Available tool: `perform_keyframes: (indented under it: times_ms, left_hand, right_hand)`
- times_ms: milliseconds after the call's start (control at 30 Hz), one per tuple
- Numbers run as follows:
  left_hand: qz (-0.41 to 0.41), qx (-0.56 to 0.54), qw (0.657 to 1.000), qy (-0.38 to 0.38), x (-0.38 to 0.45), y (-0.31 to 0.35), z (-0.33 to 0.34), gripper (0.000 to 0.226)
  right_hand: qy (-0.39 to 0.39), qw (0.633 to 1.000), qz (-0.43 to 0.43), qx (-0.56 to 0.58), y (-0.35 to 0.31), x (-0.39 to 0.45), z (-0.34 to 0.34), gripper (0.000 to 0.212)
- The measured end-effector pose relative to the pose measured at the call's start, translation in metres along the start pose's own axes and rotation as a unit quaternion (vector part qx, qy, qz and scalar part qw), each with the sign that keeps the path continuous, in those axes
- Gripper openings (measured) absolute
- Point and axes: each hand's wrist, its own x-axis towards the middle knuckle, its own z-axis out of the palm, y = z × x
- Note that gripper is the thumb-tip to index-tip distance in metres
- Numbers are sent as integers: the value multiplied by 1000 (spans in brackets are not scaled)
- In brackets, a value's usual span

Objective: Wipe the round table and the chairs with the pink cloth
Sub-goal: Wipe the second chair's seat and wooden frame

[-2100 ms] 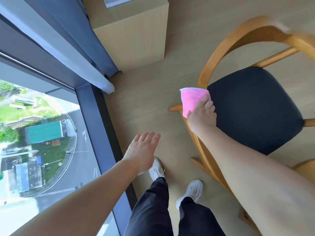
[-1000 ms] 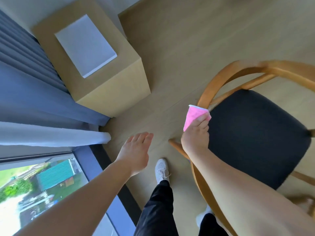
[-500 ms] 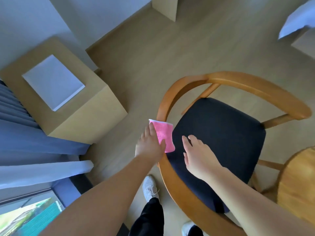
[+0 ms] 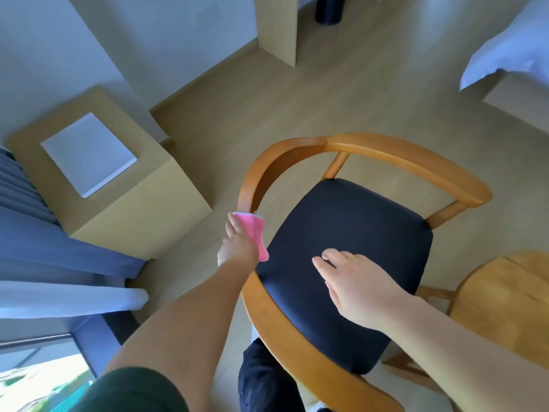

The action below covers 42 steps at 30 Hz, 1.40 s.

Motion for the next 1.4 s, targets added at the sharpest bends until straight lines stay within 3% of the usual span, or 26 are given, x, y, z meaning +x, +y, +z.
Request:
perform_keyframes:
  times_ms: [167, 433, 533, 667, 800, 1100, 1400]
  left_hand:
    - [-29, -26, 999, -20, 14, 1, 1, 94]
    - [-48, -67, 997, 13, 36, 11, 0, 92]
    - [-3, -13, 998, 62, 52, 19, -9, 91]
    - [35, 70, 993, 84, 73, 34, -23, 115]
    - [72, 128, 983, 110, 95, 52, -36, 124]
    - [129, 216, 965, 79, 129, 83, -61, 127]
    - [156, 259, 953, 36, 152, 112, -75, 118]
  right_hand:
    - [3, 999, -22, 37, 2, 31, -4, 28]
    - [32, 993, -2, 115, 13, 89, -17, 29]
    - [29, 993, 2, 118, 27, 97, -22, 29]
    - [25, 993, 23, 111, 50, 108, -26, 28]
    - [29, 993, 31, 111, 64, 120, -28, 25]
    - [15, 993, 50, 101, 92, 144, -31, 27]
    - [19, 989, 102, 101, 119, 150, -35, 15]
